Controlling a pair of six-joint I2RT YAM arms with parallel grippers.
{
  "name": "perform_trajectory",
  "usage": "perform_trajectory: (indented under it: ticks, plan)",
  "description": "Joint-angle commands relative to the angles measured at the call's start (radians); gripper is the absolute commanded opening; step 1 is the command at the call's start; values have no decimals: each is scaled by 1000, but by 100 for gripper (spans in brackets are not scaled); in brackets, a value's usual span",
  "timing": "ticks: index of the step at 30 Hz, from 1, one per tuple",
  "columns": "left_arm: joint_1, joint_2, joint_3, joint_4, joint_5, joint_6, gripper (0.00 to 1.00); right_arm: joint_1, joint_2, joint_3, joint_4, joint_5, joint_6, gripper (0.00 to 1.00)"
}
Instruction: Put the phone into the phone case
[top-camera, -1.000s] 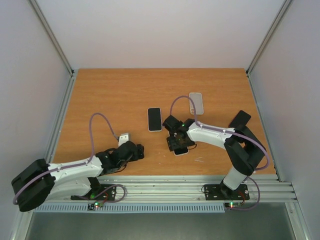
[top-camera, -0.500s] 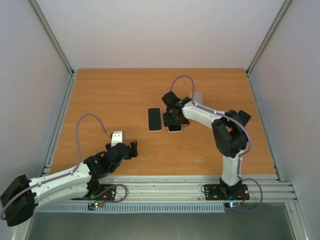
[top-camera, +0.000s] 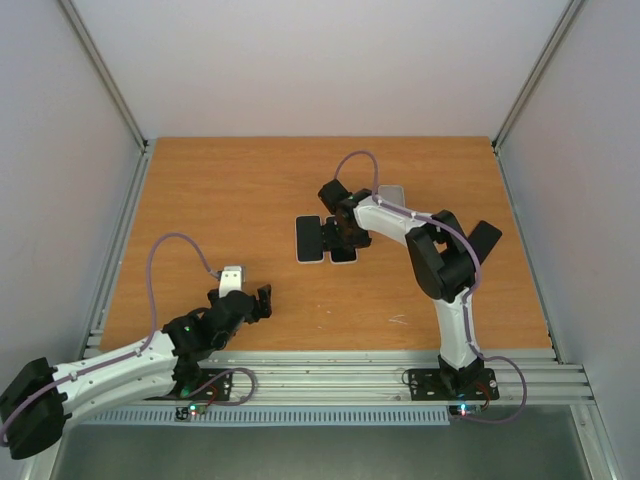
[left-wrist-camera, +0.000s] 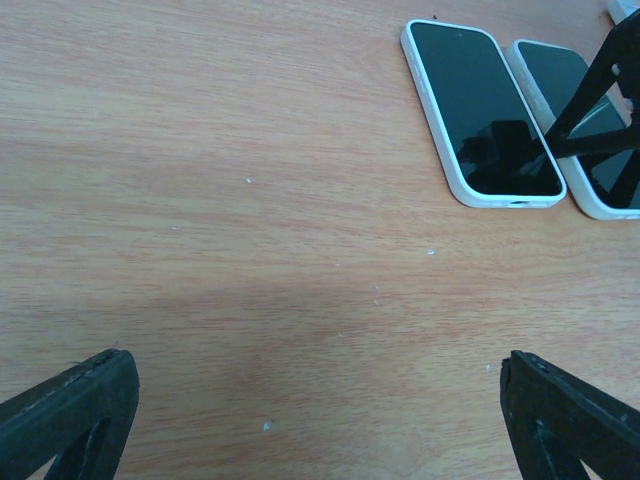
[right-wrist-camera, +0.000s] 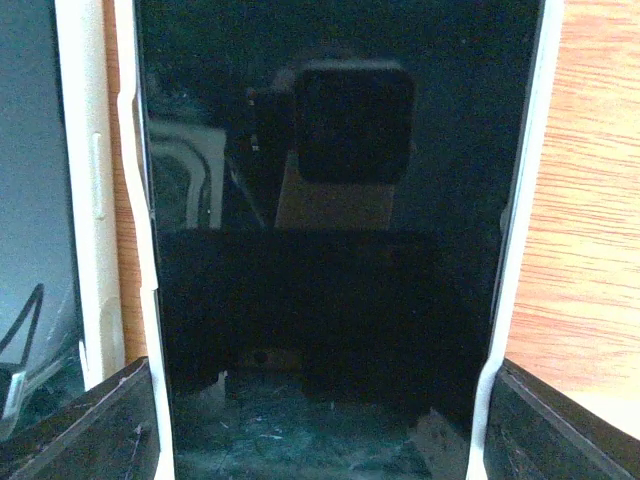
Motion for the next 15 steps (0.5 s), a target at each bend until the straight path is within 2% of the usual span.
perform_trajectory:
  ticks: [1,7,10,15]
  plan:
    - [-2,-5,-8,56,-26,19,99,-4,18,35,-12,-33,27,71]
    - [-2,-4,-11,62,-20,23,99,-4,19,30,8,-30,67,82]
    - [-2,-3,-11,61,-19,23,99,-5,4,28,11,-21,68,96]
    - [-2,-1,-11,61,-18,22,100,-7,-66,6,11,2,31,99]
